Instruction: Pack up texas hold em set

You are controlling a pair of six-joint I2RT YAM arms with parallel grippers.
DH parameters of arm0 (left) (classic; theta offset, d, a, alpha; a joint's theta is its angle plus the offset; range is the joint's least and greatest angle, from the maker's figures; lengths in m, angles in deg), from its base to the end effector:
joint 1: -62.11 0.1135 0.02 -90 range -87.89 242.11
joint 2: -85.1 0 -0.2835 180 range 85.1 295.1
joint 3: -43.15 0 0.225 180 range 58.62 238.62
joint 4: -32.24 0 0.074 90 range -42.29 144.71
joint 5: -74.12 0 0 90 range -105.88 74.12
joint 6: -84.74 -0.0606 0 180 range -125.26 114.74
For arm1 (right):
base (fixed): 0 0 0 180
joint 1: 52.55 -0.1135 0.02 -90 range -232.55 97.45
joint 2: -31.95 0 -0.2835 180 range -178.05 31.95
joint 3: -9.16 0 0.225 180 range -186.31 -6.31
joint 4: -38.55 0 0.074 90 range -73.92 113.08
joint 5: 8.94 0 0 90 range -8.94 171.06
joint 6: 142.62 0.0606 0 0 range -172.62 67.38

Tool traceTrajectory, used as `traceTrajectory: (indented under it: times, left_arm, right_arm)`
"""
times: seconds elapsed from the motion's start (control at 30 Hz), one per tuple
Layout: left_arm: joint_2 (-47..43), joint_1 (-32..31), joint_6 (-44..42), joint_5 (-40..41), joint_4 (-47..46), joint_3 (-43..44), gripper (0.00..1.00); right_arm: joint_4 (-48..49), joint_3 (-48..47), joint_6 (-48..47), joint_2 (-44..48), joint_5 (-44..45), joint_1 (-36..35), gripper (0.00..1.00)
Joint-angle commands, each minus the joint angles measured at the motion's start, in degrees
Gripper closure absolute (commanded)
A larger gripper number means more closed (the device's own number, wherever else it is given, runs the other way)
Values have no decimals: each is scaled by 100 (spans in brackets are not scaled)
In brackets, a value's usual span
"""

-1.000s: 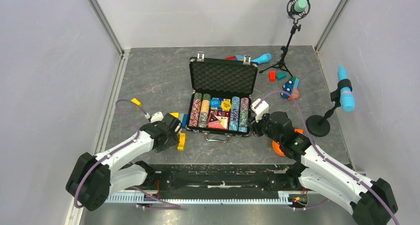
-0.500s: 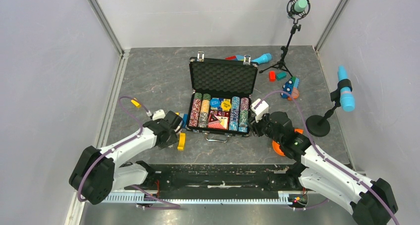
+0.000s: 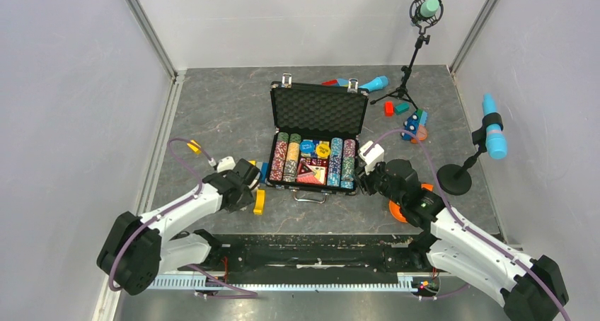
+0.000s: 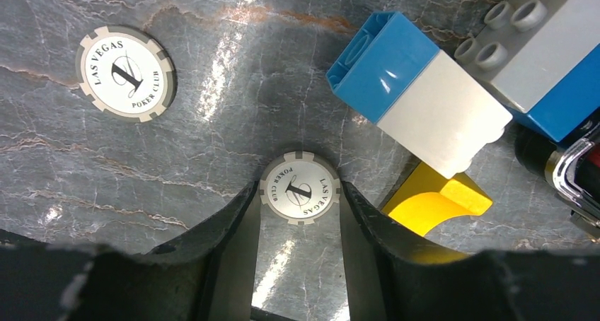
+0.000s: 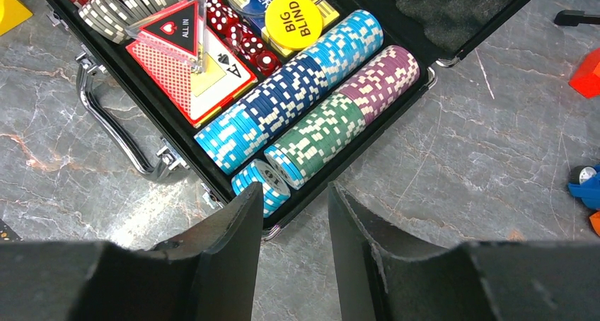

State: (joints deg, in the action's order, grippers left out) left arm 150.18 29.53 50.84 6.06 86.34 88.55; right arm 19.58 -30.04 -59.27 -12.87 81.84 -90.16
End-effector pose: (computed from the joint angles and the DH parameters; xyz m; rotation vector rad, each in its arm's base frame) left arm 0.1376 -0.0610 0.1698 -0.6171 2.6017 0.1043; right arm 0.1314 0.1002 0.2353 -0.7511 1.8703 0.3322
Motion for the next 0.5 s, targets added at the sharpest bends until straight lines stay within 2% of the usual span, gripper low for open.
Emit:
traceTrajectory:
  times: [0.0,0.27,0.47]
  left_arm:
    - [-382,23,35,74,176,133,54]
    - [-1258,19,46,59,986,718,53]
    - [-1575,6,213,-426,976,1138,54]
  right_arm:
    - [159,-91,36,118,-47,8,58]
    - [622,-54,649,118,81,8,56]
    - [1693,175,2248,47,-441,8,54]
